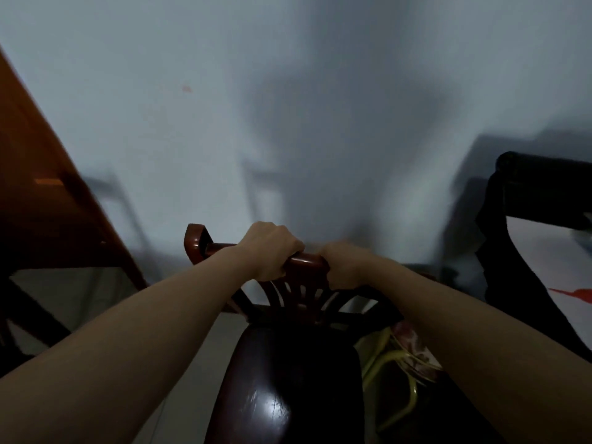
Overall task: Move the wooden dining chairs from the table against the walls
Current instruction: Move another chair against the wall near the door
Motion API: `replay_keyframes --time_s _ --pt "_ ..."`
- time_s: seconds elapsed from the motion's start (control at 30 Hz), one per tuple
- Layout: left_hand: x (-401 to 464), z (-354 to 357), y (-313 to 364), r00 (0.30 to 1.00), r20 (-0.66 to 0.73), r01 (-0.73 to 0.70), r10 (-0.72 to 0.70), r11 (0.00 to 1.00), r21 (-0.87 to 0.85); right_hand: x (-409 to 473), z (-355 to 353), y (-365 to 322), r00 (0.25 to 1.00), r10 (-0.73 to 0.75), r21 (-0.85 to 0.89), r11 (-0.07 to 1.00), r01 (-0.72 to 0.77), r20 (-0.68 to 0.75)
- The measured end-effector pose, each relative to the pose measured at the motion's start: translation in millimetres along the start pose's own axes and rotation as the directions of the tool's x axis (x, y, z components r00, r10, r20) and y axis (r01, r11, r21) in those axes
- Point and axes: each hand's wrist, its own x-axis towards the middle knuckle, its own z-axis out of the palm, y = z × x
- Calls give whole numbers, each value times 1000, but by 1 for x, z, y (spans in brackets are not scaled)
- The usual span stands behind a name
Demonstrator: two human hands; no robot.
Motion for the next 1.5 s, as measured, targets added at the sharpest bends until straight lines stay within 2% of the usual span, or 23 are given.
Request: replay_keyframes --time_s 0.37,0.7,1.03,1.17,1.27,1.4,1.5 --pt "101 25 -31 997 -49 56 -57 998 -26 81 -35 69 996 51 81 995 -57 75" --pt "203 64 -53 982 -28 181 -184 979 -90 164 -54 149 997 -27 137 990 16 78" --pt "265 95 -69 951 -54 288 -304 938 -194 222 -44 204 992 10 86 996 1 -127" --pt "276 101 -72 940 -50 322 -338 924 -206 222 -24 207 938 154 141 983 -115 -312" --pt "285 104 -74 933 -36 342 -358 913 -221 227 -14 207 877 209 111 978 -178 -432" --pt "290 109 -78 924 -30 365 -382 902 -232 235 -7 207 834 237 77 970 -230 -499" --pt "289 112 -81 907 -38 397 -420 881 -258 243 -12 210 847 202 58 978 -200 -492"
